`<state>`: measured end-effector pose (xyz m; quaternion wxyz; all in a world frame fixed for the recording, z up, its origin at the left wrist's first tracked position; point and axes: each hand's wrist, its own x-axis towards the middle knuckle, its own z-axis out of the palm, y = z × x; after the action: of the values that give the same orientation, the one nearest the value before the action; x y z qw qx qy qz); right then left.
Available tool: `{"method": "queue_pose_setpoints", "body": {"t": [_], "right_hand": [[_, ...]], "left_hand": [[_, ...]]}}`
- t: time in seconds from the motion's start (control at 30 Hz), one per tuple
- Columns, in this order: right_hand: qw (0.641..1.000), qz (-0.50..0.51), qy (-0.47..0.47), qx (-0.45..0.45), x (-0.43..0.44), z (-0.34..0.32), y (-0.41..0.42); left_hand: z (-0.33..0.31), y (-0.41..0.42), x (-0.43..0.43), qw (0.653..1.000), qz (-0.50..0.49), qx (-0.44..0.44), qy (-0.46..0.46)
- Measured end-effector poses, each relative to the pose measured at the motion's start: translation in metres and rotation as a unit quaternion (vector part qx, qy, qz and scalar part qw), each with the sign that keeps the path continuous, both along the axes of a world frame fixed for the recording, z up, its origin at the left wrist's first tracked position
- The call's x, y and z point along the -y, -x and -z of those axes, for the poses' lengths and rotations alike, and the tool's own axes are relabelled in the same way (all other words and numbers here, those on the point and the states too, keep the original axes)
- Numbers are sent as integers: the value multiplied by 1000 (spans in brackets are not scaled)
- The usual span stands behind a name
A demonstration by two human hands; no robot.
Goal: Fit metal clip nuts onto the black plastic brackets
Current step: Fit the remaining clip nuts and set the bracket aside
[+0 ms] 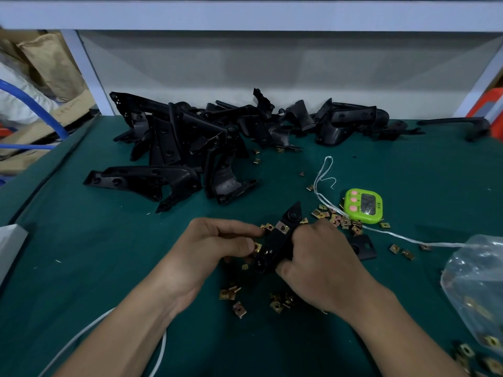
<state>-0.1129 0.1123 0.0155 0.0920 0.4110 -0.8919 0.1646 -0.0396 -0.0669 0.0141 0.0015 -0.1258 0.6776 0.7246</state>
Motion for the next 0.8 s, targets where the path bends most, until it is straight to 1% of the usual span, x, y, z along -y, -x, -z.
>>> {"method": "queue_pose_setpoints", "body": {"t": [0.1,0.17,0.3,0.5,0.6,0.73,0.8], "right_hand": [[999,7,-51,-17,3,1,0],[998,4,-65,-14,3,7,3],[999,16,-48,-8,2,7,2],[998,24,-51,-12,0,9,5],[998,21,-65,-2,0,11,6],[996,25,-88,3,0,10,6],[997,28,-78,0,1,10,6]], "left_hand": [[1,0,-2,1000,-3,11,-4],[1,0,-4,1000,-8,14,-10],[-1,1,-3,1000,-18,10,-14],[1,1,-1,1000,-24,10,-13],[2,1,1,1000,-8,10,-5],[1,1,0,999,-1,8,33],[0,1,-1,999,-10,3,46]]}}
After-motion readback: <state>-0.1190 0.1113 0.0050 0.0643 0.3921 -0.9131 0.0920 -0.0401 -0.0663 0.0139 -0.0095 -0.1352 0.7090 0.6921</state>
